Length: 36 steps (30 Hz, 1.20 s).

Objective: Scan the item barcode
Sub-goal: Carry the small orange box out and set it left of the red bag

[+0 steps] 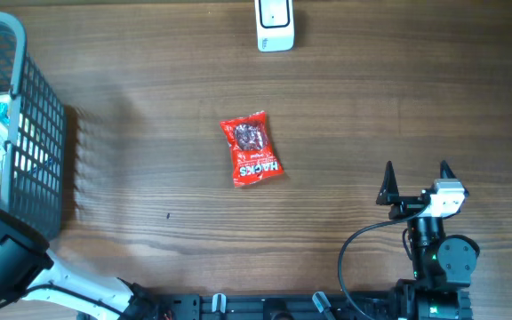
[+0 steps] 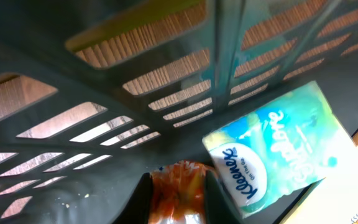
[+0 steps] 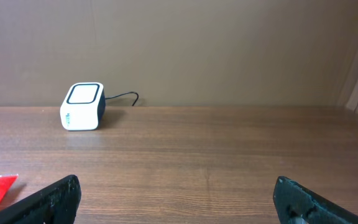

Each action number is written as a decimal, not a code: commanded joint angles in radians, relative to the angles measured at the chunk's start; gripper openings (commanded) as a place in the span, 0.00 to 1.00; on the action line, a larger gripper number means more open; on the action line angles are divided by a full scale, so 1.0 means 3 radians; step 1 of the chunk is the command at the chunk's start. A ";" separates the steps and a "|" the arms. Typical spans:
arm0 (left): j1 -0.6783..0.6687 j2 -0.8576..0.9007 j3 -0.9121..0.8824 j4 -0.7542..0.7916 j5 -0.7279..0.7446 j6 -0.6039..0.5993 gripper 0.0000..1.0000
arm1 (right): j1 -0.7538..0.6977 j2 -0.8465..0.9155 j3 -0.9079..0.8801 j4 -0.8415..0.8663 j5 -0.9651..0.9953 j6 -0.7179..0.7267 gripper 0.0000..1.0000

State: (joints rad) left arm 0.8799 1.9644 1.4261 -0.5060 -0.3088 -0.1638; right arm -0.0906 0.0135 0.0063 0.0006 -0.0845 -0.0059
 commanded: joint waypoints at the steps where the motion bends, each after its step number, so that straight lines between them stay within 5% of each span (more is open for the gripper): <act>1: 0.0003 -0.0289 0.0003 -0.0072 0.0018 -0.0004 0.04 | -0.0008 -0.0020 -0.0004 0.0006 0.0023 -0.0045 1.00; 6: -0.0024 -0.1319 0.0003 0.0032 0.0140 -0.0186 0.04 | -0.0008 -0.0019 -0.0004 0.0006 0.0023 -0.0046 1.00; 11: -0.0042 -0.2155 0.0003 0.0240 0.1958 -0.1115 0.04 | -0.0008 -0.0020 -0.0004 0.0006 0.0023 -0.0045 1.00; 15: -0.0585 -0.2040 0.0003 -0.0398 0.2917 -0.1353 0.04 | -0.0008 -0.0019 -0.0004 0.0008 0.0023 -0.0045 1.00; 20: -0.1923 -0.1684 0.0003 -0.0853 0.2894 -0.0970 0.04 | -0.0008 -0.0020 -0.0004 0.0006 0.0023 -0.0045 1.00; 23: -0.2650 -0.1526 0.0001 -0.0903 0.2043 -0.0936 0.04 | -0.0008 -0.0019 -0.0004 0.0006 0.0024 -0.0046 1.00; 28: -0.3198 -0.0926 -0.0006 -0.1147 0.1798 -0.0937 0.04 | -0.0008 -0.0019 -0.0004 0.0006 0.0024 -0.0045 1.00; 29: -0.3301 -0.0755 -0.0006 -0.1146 0.1798 -0.0937 0.18 | -0.0008 -0.0019 -0.0004 0.0006 0.0023 -0.0046 1.00; 30: -0.3361 -0.0657 -0.0006 -0.1146 0.1797 -0.0937 0.54 | -0.0008 -0.0019 -0.0004 0.0006 0.0023 -0.0046 1.00; 31: -0.3424 -0.0551 -0.0006 -0.1144 0.1797 -0.0936 0.66 | -0.0008 -0.0020 -0.0004 0.0008 0.0023 -0.0045 1.00; 36: -0.3413 -0.0679 0.0097 -0.1175 0.1811 -0.0936 0.73 | -0.0008 -0.0019 -0.0004 0.0006 0.0024 -0.0045 1.00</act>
State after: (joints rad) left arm -0.1555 1.8118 1.4258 -0.8467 0.2474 -0.4545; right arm -0.0906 0.0135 0.0063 0.0006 -0.0845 -0.0059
